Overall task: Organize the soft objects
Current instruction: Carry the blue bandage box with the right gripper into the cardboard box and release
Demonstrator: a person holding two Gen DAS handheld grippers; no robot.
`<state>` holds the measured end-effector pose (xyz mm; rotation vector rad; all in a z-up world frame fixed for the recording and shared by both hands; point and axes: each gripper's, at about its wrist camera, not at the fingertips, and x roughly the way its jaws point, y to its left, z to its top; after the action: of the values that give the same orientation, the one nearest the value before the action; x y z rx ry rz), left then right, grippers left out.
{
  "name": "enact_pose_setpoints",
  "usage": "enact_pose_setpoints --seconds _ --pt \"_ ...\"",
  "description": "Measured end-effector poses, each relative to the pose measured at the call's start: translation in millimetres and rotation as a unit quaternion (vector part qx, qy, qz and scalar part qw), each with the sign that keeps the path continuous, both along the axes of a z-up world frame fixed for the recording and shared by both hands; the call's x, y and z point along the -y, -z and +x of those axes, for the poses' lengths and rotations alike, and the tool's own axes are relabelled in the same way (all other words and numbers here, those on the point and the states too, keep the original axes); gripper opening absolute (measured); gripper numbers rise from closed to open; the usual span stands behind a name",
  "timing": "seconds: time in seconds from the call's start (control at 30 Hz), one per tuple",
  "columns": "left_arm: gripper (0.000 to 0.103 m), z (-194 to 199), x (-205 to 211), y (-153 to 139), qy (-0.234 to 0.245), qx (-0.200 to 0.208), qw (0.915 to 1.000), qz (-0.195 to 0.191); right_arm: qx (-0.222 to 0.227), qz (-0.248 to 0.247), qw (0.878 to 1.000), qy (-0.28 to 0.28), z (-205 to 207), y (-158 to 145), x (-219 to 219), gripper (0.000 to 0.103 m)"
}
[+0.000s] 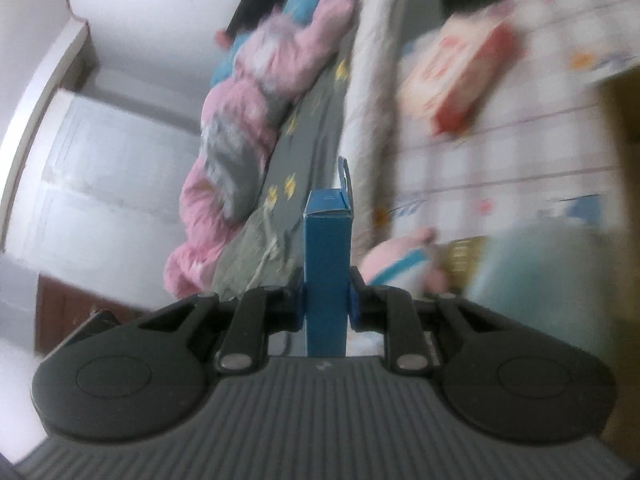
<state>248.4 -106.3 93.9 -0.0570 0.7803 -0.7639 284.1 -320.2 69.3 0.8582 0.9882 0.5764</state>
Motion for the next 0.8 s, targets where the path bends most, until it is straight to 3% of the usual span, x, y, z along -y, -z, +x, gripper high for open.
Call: enact_pose_setpoints --seconds 0.17,0.33,0.53,0.7,0.8 --pt "0.072 -9 71 8 0.045 -0.002 0.999 0.007 0.01 -0.036 0.996 0.075 -50 -10 86 0.018" --pt "0.072 -7 97 25 0.046 -0.011 0.9987 0.02 -0.004 -0.107 0.986 0.129 -75 1 159 0.018" --pt "0.073 -4 87 33 0.01 -0.014 0.999 0.04 -0.075 -0.163 0.978 0.109 -43 63 204 0.019" --pt "0.073 -2 65 32 -0.026 -0.016 0.998 0.056 -0.095 -0.222 0.969 0.055 2 109 196 0.021" --pt "0.073 -1 52 33 -0.043 -0.017 0.9972 0.059 -0.102 -0.288 0.951 0.048 18 124 187 0.028"
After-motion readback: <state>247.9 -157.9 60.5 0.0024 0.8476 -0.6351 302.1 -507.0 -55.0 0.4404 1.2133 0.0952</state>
